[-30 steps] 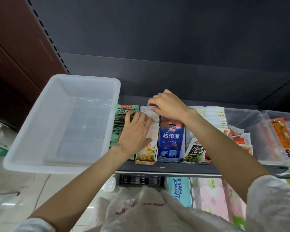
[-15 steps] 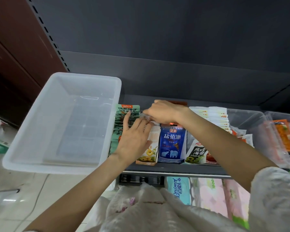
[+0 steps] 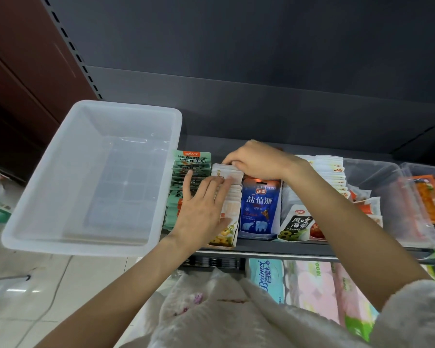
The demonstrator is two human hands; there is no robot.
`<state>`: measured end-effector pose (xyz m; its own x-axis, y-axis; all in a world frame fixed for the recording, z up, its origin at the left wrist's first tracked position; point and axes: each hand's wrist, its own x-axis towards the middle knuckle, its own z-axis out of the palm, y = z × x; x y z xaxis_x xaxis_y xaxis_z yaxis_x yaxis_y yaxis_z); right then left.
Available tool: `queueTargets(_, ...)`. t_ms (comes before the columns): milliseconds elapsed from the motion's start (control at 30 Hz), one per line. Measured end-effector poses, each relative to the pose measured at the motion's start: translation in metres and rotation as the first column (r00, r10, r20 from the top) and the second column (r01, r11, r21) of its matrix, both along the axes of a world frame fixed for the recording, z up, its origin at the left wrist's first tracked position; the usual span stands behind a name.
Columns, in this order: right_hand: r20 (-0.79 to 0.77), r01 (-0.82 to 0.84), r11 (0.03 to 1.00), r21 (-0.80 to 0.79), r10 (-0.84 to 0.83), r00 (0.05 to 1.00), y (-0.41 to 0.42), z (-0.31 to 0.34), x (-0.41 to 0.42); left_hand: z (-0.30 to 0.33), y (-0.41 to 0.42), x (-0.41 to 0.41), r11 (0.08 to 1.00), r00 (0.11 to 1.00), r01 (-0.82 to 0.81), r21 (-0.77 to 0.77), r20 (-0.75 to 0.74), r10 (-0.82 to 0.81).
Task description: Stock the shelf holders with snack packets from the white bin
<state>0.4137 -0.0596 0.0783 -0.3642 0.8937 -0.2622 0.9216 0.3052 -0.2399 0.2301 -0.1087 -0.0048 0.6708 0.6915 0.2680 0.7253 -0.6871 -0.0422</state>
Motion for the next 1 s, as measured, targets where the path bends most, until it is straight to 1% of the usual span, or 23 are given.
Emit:
queueTargets(67,0.023,0.023,0.994,0.104,-0.025,0.999,-0.008,-0.01,-0.001,-0.001,-0.006,0.0,0.999,0.996,0.006,-0.053,-0.092,-0.01)
queueTargets(133,0.043,0.026,0.988,0.154,-0.033,0.999,-0.012,-0.017,-0.004,-0.003,-0.009,0.0,0.998,0.975,0.007,-0.065,-0.222,-0.021)
queueTargets(200,0.02,0.042,0.982,0.182,-0.047,0.999,-0.016,-0.019,-0.007,-0.007,-0.01,-0.001,0.998,0.958,-0.012,-0.068,-0.286,-0.008)
queueTargets(300,0.0,0.073,0.976,0.205,-0.074,0.997,-0.022,-0.019,-0.009,-0.01,-0.01,0.001,0.997,0.962,-0.039,-0.065,-0.272,0.02)
queueTargets(400,-0.011,0.113,0.968,0.226,-0.113,0.994,-0.025,-0.015,-0.01,-0.014,-0.011,0.007,0.999,0.976,-0.006,-0.036,-0.217,-0.002)
queueTargets(500,-0.015,0.121,0.959,0.255,-0.121,0.993,-0.024,-0.014,-0.011,-0.016,-0.005,0.011,1.0,0.979,0.002,-0.021,-0.203,-0.006)
queueTargets(567,-0.011,0.126,0.961,0.248,-0.127,0.992,-0.021,-0.015,-0.011,-0.015,-0.002,0.012,1.0,0.981,-0.006,-0.026,-0.191,0.001)
queueTargets(667,-0.069,0.152,0.974,0.17,-0.142,0.987,-0.019,-0.016,-0.007,-0.007,0.001,0.008,0.996,0.996,-0.059,-0.07,-0.077,0.053)
queueTargets(767,-0.143,0.239,0.953,0.184,-0.215,0.966,-0.023,-0.015,0.0,-0.001,0.005,0.009,0.996,0.999,-0.043,-0.077,-0.022,0.041)
queueTargets(900,-0.261,0.397,0.871,0.291,-0.327,0.908,-0.04,-0.022,0.0,0.009,0.016,0.024,0.997,0.996,-0.049,-0.063,-0.082,0.044)
queueTargets(1000,-0.274,0.457,0.793,0.403,-0.372,0.887,-0.053,-0.032,-0.004,0.017,0.027,0.033,0.999,0.98,-0.049,-0.024,-0.194,0.043)
